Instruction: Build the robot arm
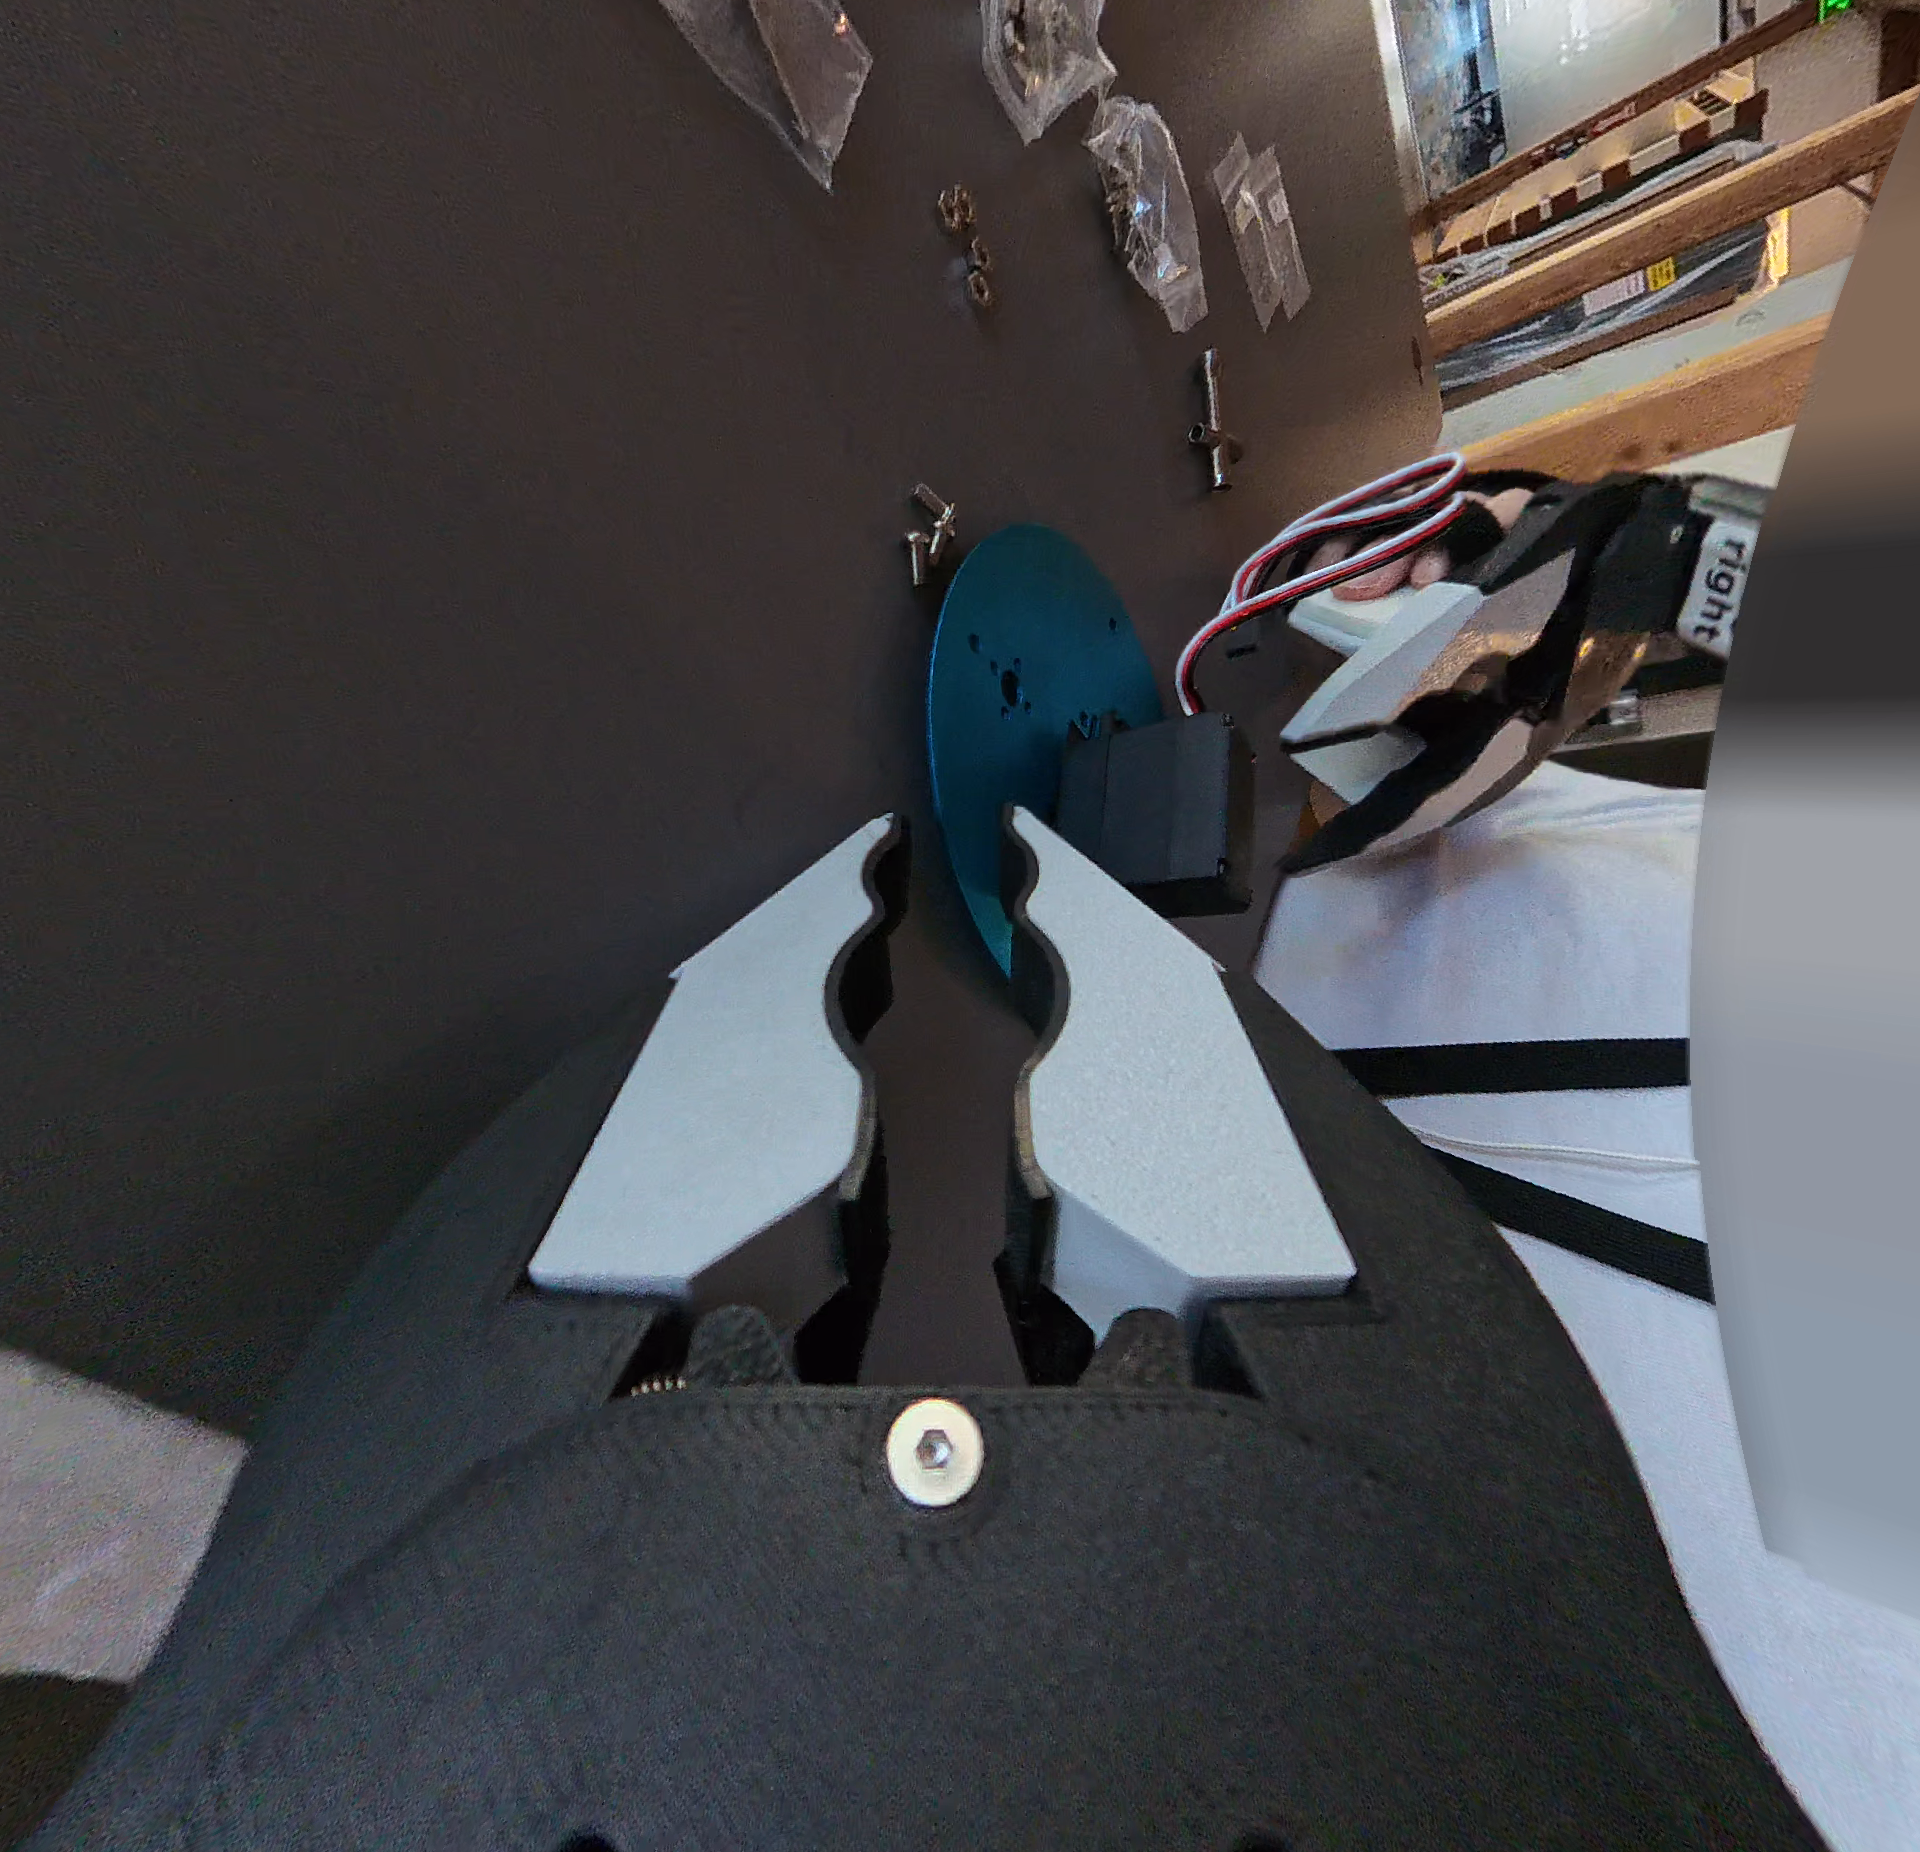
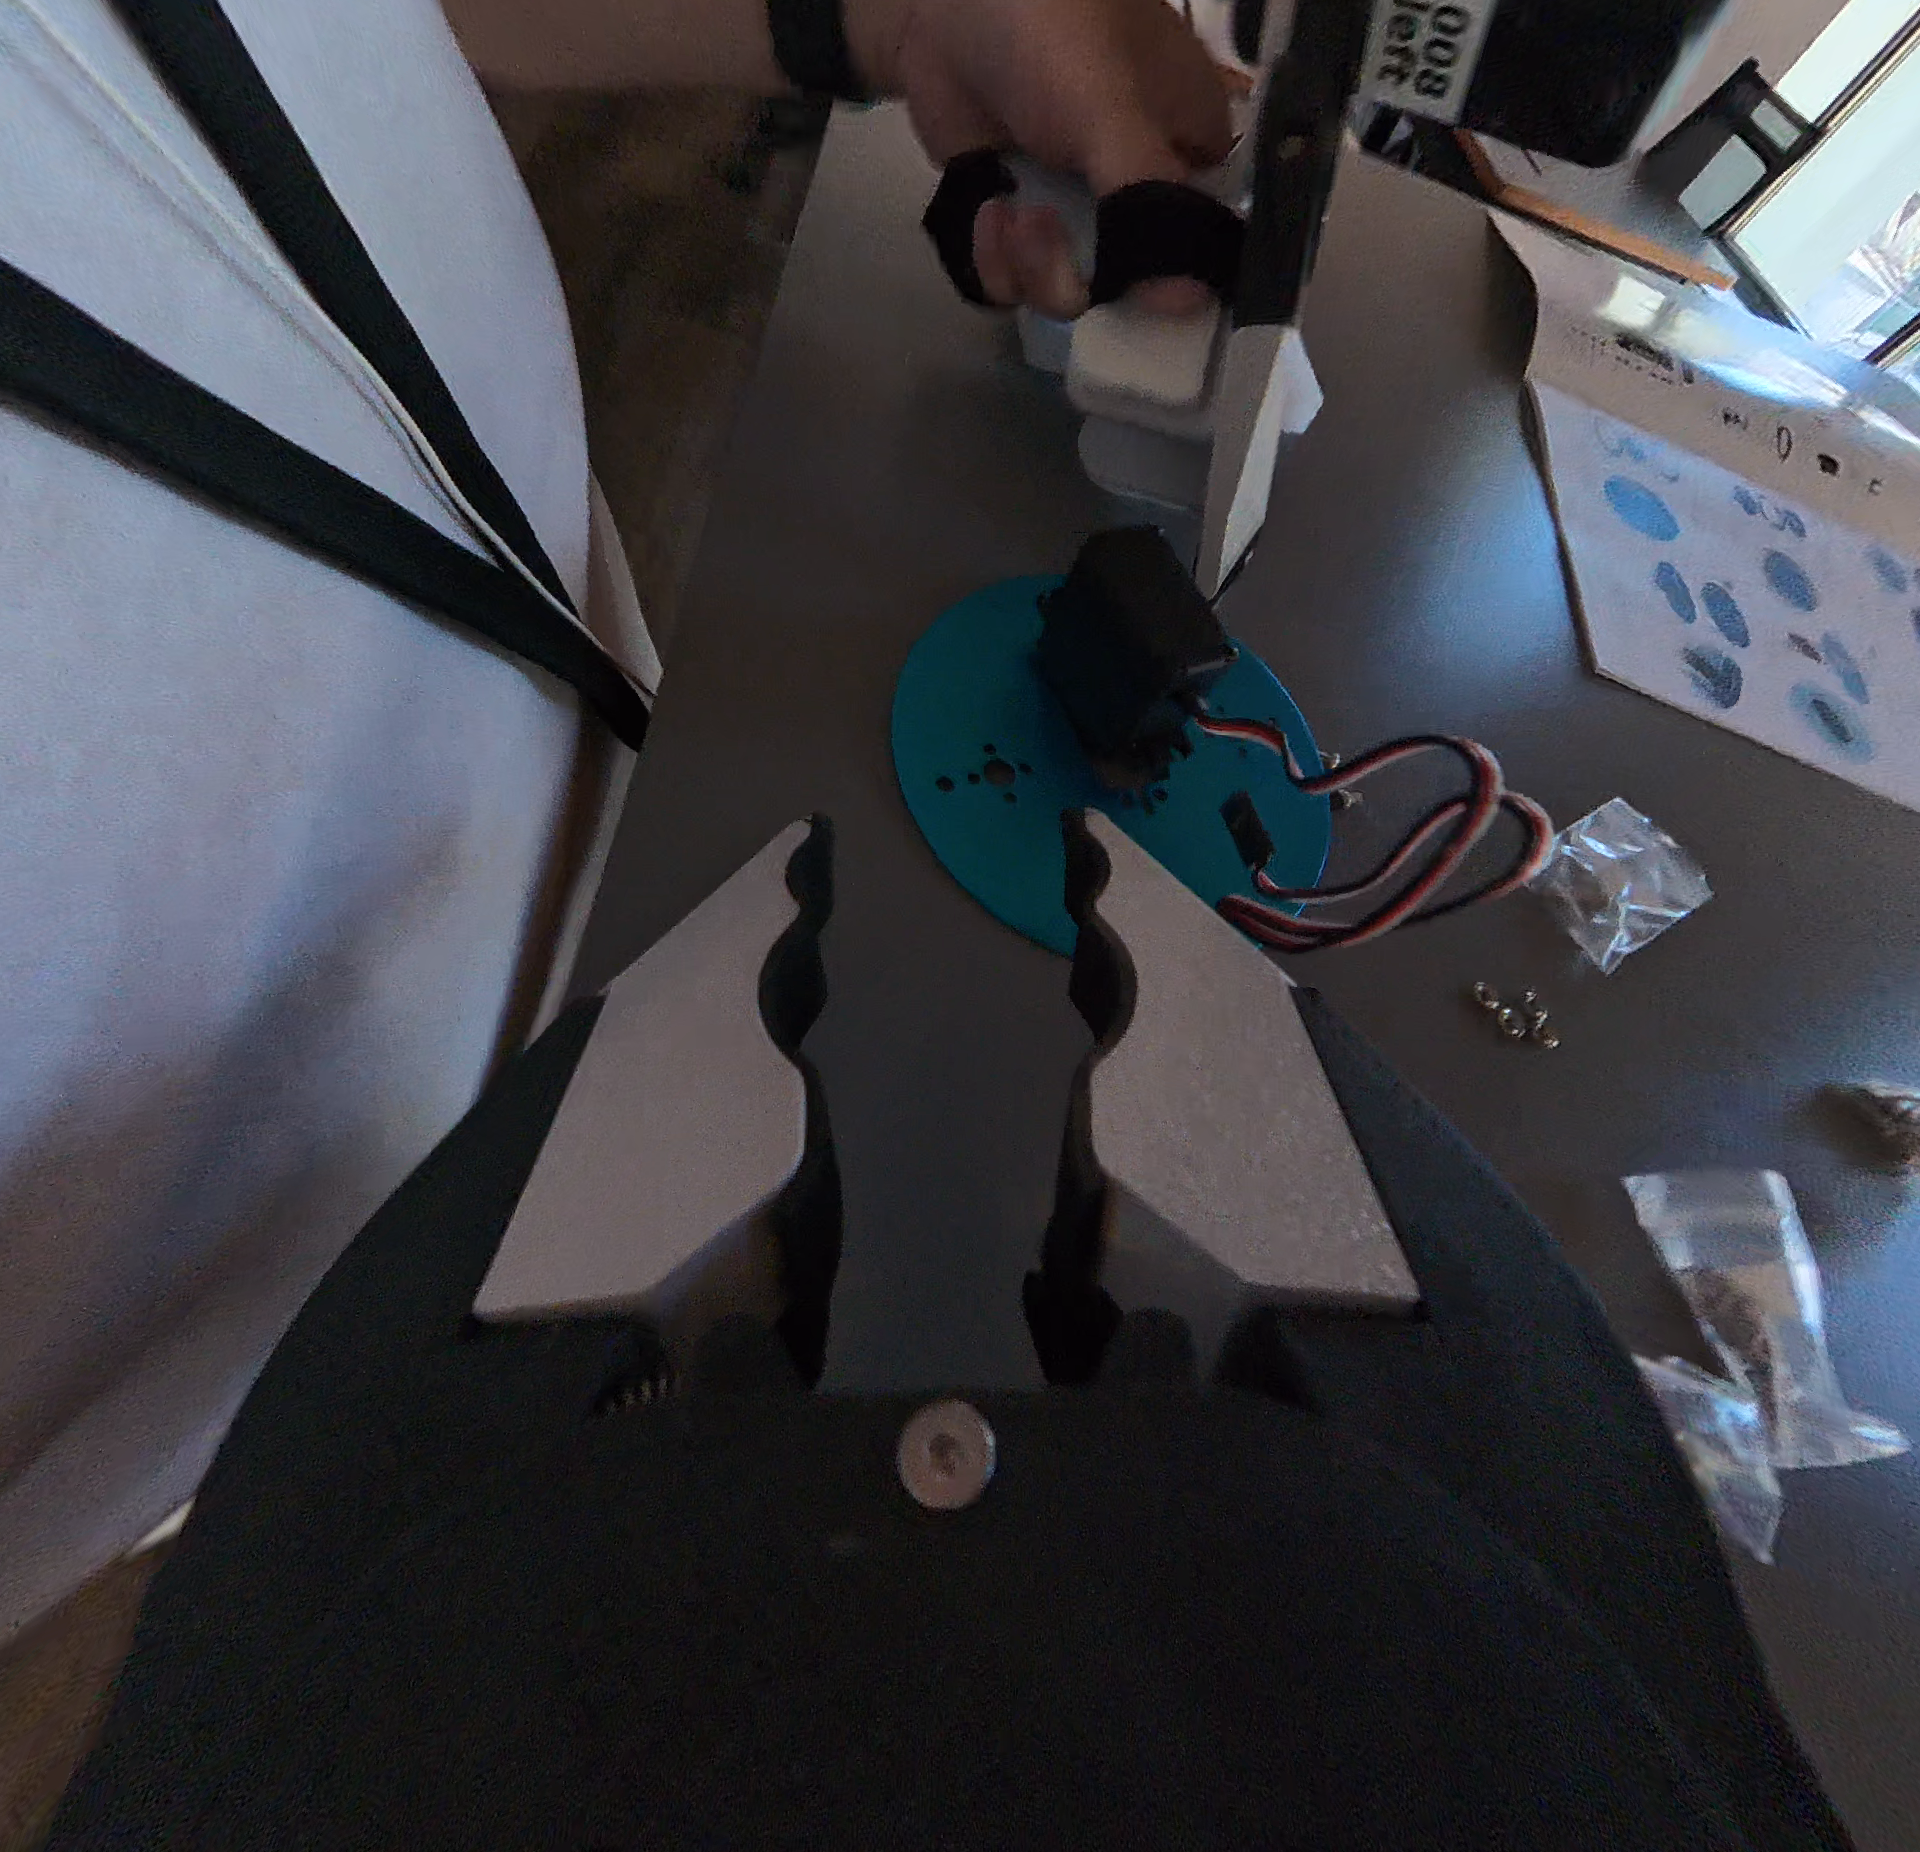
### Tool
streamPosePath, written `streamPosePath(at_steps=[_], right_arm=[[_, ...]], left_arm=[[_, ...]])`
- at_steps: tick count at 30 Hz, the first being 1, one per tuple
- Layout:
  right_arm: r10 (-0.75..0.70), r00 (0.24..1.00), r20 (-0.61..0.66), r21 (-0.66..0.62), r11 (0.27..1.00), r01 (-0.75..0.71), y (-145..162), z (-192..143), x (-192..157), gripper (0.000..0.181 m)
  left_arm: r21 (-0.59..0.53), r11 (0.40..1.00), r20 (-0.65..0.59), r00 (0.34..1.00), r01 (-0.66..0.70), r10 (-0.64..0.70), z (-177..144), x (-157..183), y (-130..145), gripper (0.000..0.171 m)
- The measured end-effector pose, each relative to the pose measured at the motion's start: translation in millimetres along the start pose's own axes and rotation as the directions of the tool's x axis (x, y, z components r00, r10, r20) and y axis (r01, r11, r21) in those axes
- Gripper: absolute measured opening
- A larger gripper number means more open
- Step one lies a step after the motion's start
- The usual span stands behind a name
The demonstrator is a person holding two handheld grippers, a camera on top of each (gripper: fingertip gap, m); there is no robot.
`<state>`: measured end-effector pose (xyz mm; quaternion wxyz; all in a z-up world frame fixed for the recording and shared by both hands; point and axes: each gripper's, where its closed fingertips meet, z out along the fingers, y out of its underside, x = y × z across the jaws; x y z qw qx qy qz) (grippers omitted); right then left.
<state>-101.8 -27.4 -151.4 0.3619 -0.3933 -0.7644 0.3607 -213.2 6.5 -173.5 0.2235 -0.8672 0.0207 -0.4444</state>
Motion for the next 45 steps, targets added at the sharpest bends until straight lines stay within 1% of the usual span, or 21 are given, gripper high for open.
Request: streamPosePath(at_steps=[3, 5, 8, 10, 14, 20, 22, 24, 27, 28, 30, 32, 33, 34, 35, 37, 38, 39, 41, 43, 45], right_arm=[[-0.106, 0.994, 0.016, -0.107, 0.988, 0.107, 13, 14, -2, 0.045], [-0.176, 0.984, 0.028, -0.116, 0.977, 0.179, 11, 18, -4, 0.042], [-0.279, 0.96, 0.008, -0.151, 0.949, 0.277, 10, 21, 0, 0.039], [-0.329, 0.944, 0.0, -0.159, 0.932, 0.325, 10, 22, 1, 0.034], [-0.343, 0.939, 0.005, -0.151, 0.928, 0.34, 10, 26, 1, 0.025], [-0.312, 0.95, 0.025, -0.123, 0.942, 0.313, 6, 26, 0, 0.027], [-0.325, 0.945, 0.03, -0.123, 0.937, 0.326, 3, 26, -1, 0.027], [-0.35, 0.936, 0.042, -0.16, 0.922, 0.352, 9, 29, -1, 0.025], [-0.406, 0.914, 0.006, -0.126, 0.906, 0.404, 0, 29, 0, 0.02], [-0.427, 0.904, 0.0, -0.12, 0.898, 0.424, -2, 29, 1, 0.022], [-0.447, 0.895, -0.013, -0.146, 0.886, 0.44, 0, 29, 7, 0.031], [-0.413, 0.91, 0.015, -0.152, 0.899, 0.411, 3, 30, 12, 0.039], [-0.361, 0.932, 0.001, -0.133, 0.924, 0.358, -1, 29, 19, 0.04], [-0.272, 0.962, -0.006, -0.099, 0.958, 0.27, -9, 29, 24, 0.041], [-0.154, 0.988, 0.016, -0.072, 0.985, 0.155, -14, 28, 26, 0.047], [0.065, 0.996, 0.055, -0.052, 0.997, -0.063, -20, 27, 25, 0.057], [0.124, 0.991, 0.055, -0.055, 0.991, -0.121, -18, 26, 24, 0.06], [0.153, 0.988, 0.034, -0.051, 0.987, -0.151, -16, 25, 23, 0.06], [0.142, 0.99, -0.023, -0.045, 0.989, -0.143, -14, 27, 20, 0.059], [0.139, 0.987, -0.074, -0.088, 0.985, -0.146, -8, 33, 18, 0.058], [0.171, 0.98, -0.097, -0.131, 0.974, -0.183, -3, 42, 13, 0.059]], left_arm=[[-0.049, 0.998, -0.036, 0.999, 0.03, -0.032, 4, 1, 2, 0.011], [-0.08, 0.995, -0.073, 0.995, 0.061, -0.067, 5, 2, 2, 0.01], [-0.118, 0.987, -0.123, 0.985, 0.105, -0.12, 6, 4, 1, 0.01], [-0.136, 0.984, -0.125, 0.983, 0.116, -0.133, 7, 1, 2, 0.003], [-0.178, 0.978, -0.132, 0.983, 0.105, -0.129, 8, 3, 7, 0.003], [-0.182, 0.963, -0.224, 0.945, 0.198, -0.237, 3, 11, 7, 0.001], [-0.183, 0.965, -0.207, 0.952, 0.187, -0.224, 4, 9, 9, 0.001], [-0.182, 0.968, -0.205, 0.956, 0.173, -0.21, 3, 10, 9, 0.002], [-0.172, 0.973, -0.185, 0.965, 0.156, -0.187, 4, 8, 10, 0.002], [-0.17, 0.973, -0.186, 0.965, 0.154, -0.185, 4, 8, 11, 0.002], [-0.169, 0.973, -0.189, 0.964, 0.155, -0.186, 3, 9, 11, 0.002], [-0.167, 0.973, -0.195, 0.962, 0.16, -0.191, 3, 10, 12, 0.002], [-0.163, 0.973, -0.195, 0.962, 0.162, -0.193, 3, 10, 11, 0.002], [-0.157, 0.974, -0.193, 0.962, 0.166, -0.195, 3, 10, 11, 0.002], [-0.15, 0.974, -0.191, 0.962, 0.168, -0.195, 3, 10, 11, 0.002], [-0.128, 0.977, -0.182, 0.965, 0.17, -0.191, 2, 9, 11, 0.002], [-0.121, 0.977, -0.179, 0.965, 0.173, -0.193, 2, 10, 12, 0.002], [-0.107, 0.978, -0.18, 0.964, 0.178, -0.195, 2, 11, 12, 0.002], [-0.079, 0.978, -0.182, 0.962, 0.194, -0.205, 0, 12, 11, 0.001], [-0.076, 0.975, -0.178, 0.959, 0.208, -0.219, 0, 13, 12, 0.001], [-0.081, 0.972, -0.167, 0.959, 0.219, -0.23, 0, 11, 14, 0.002]])
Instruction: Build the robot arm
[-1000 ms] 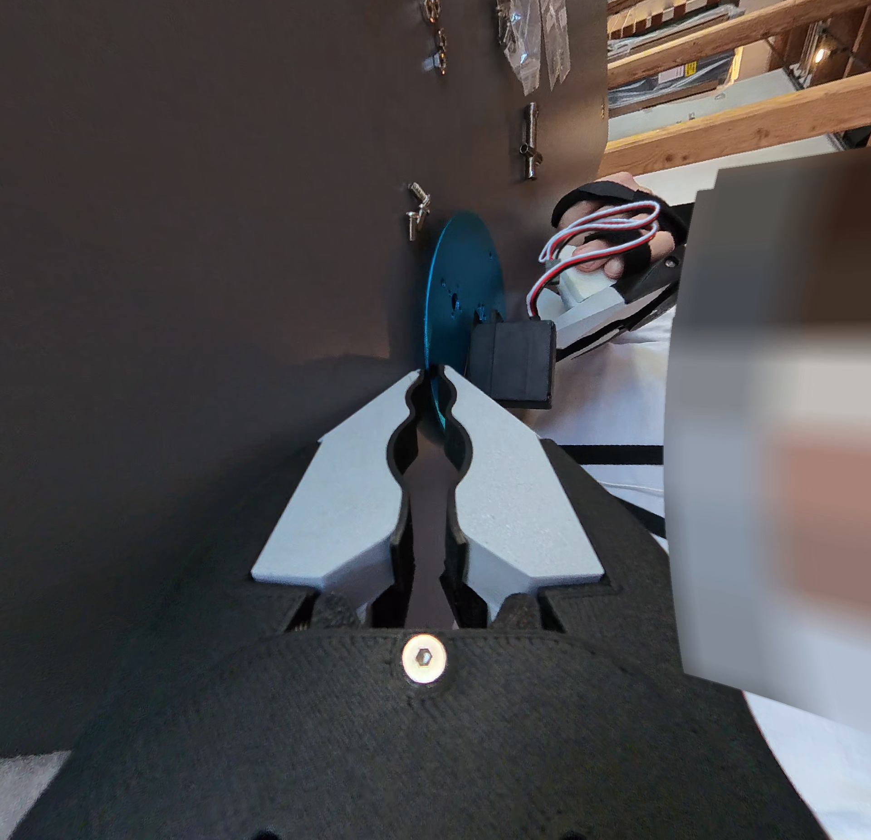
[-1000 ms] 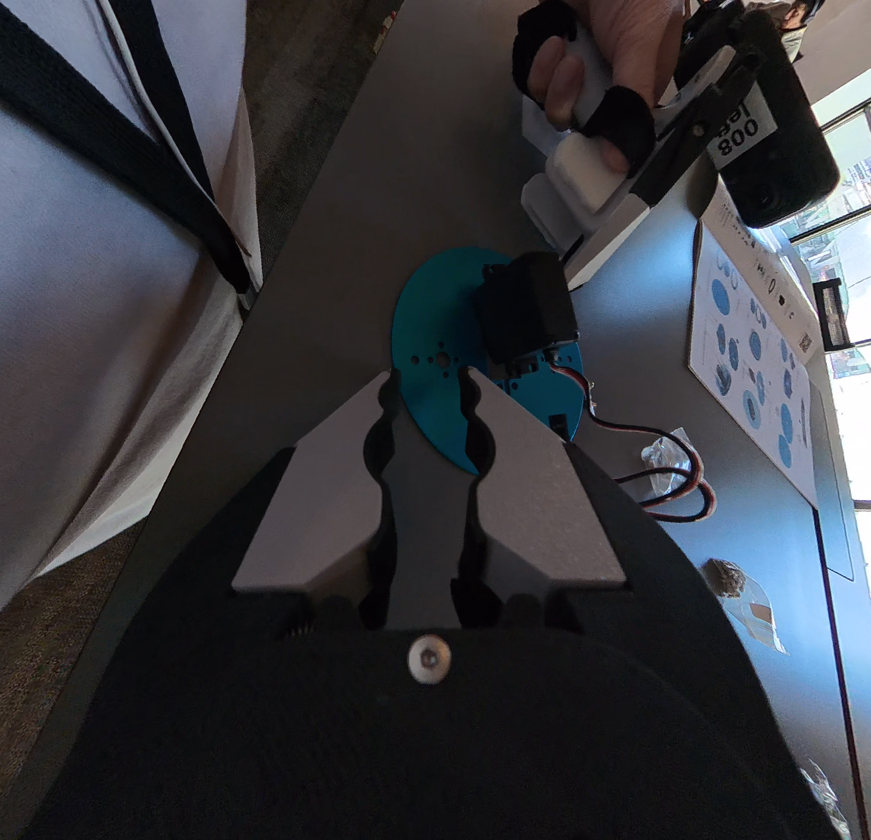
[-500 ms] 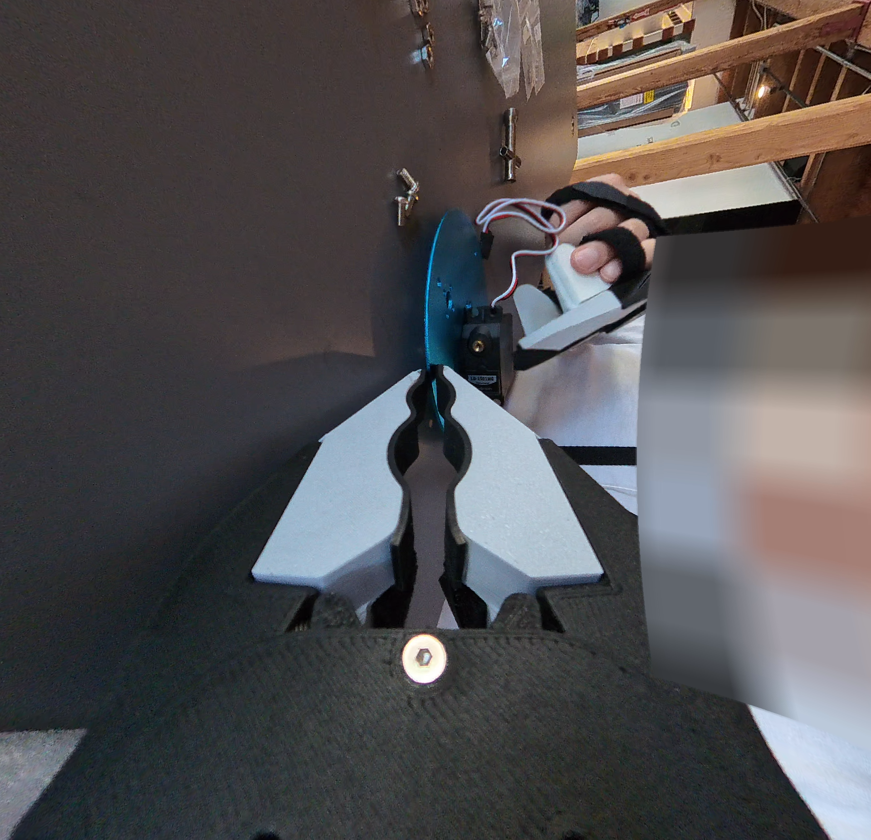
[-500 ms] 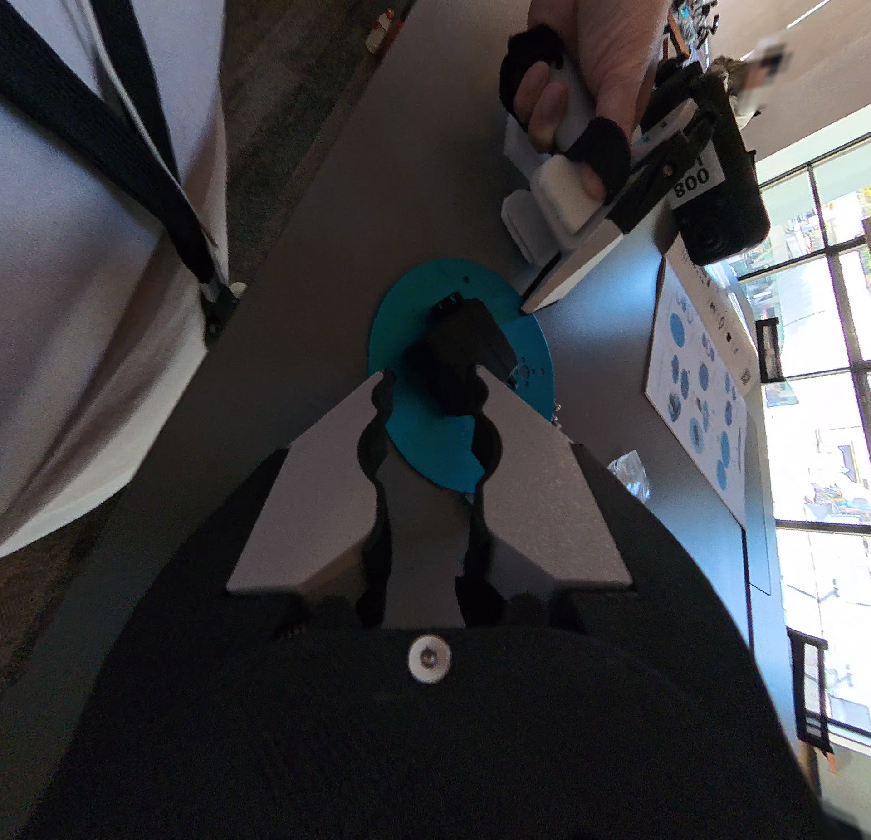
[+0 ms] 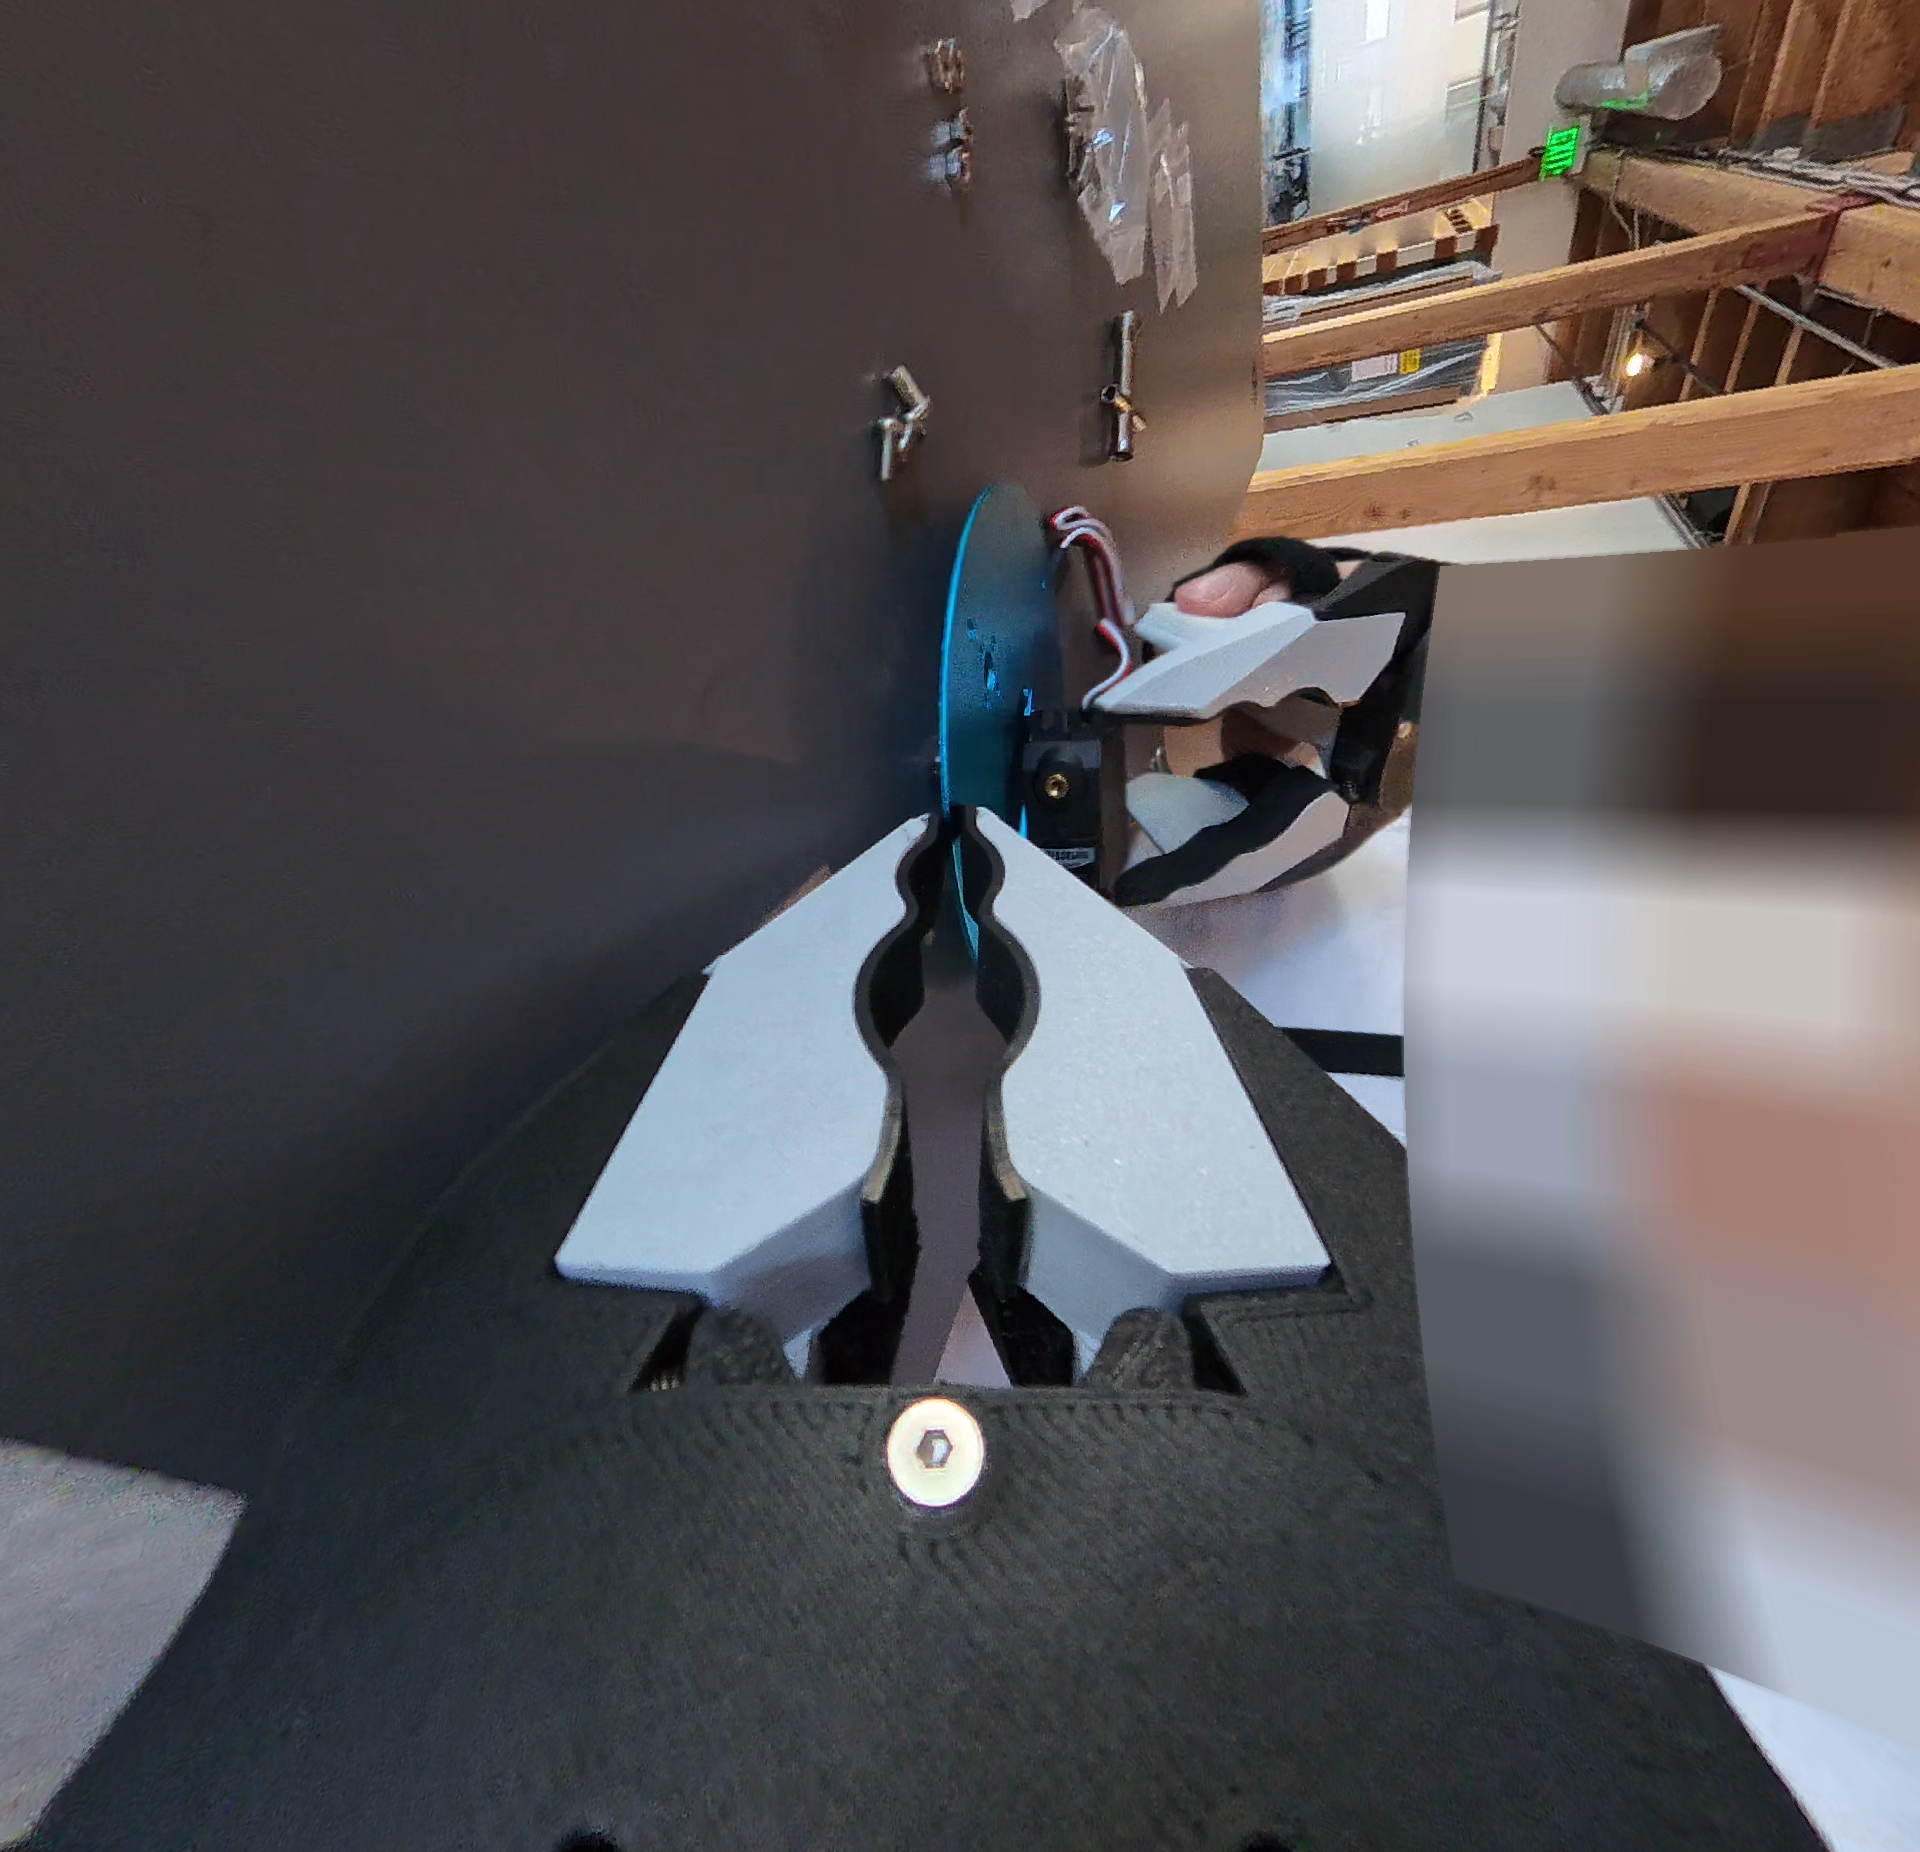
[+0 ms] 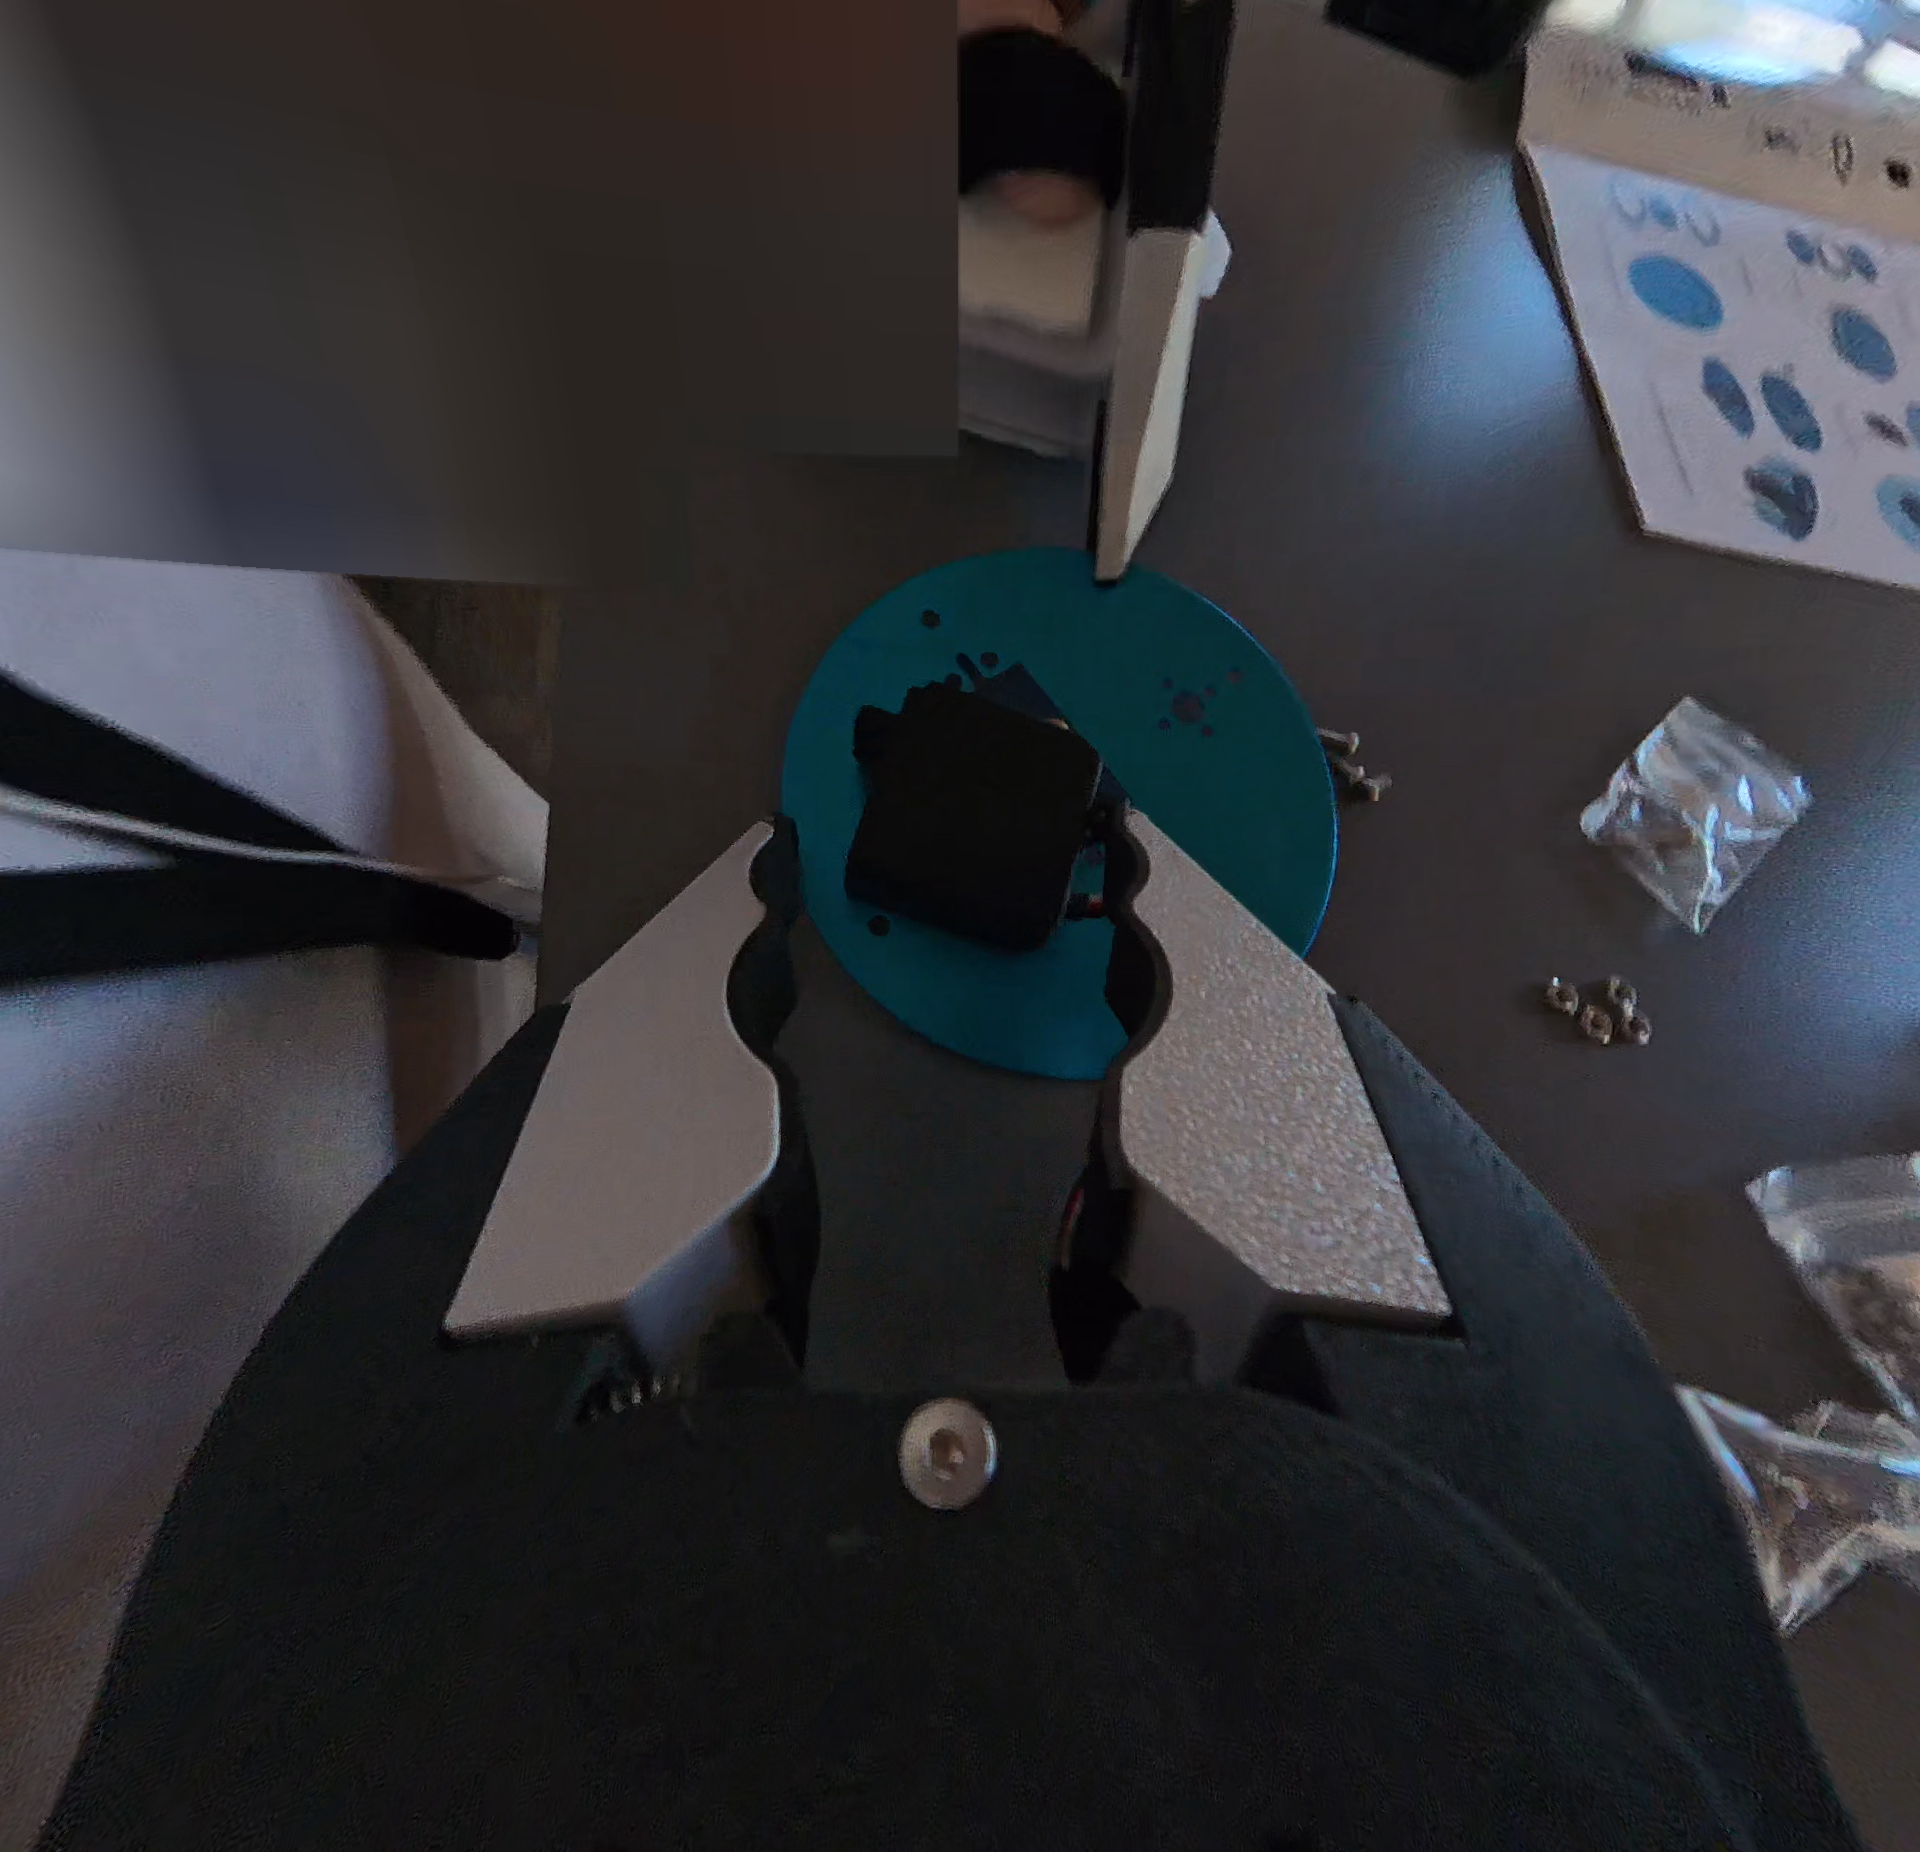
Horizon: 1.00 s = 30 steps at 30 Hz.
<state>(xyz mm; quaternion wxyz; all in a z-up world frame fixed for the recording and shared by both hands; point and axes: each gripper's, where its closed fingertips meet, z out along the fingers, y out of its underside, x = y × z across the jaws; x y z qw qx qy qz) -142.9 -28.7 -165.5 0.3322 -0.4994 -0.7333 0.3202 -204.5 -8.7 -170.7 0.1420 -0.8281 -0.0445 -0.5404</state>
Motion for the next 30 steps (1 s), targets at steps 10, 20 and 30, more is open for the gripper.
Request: streamPosePath(at_steps=[10, 20, 30], right_arm=[[0.042, 0.995, -0.085, -0.021, 0.999, -0.044, 7, 0, 1, 0.045], [0.097, 0.994, -0.041, -0.007, 0.995, -0.098, 9, -4, 1, 0.045], [0.212, 0.976, 0.043, 0.002, 0.977, -0.212, 5, -12, 0, 0.045]], left_arm=[[-0.024, 1.0, 0.001, 1.0, -0.005, 0.005, 3, 5, 5, 0.003], [-0.043, 0.996, 0.03, 0.996, -0.078, 0.08, 11, 8, 11, 0.002], [0.055, 0.992, 0.011, 0.994, -0.11, 0.11, 8, 21, 9, 0.001]])
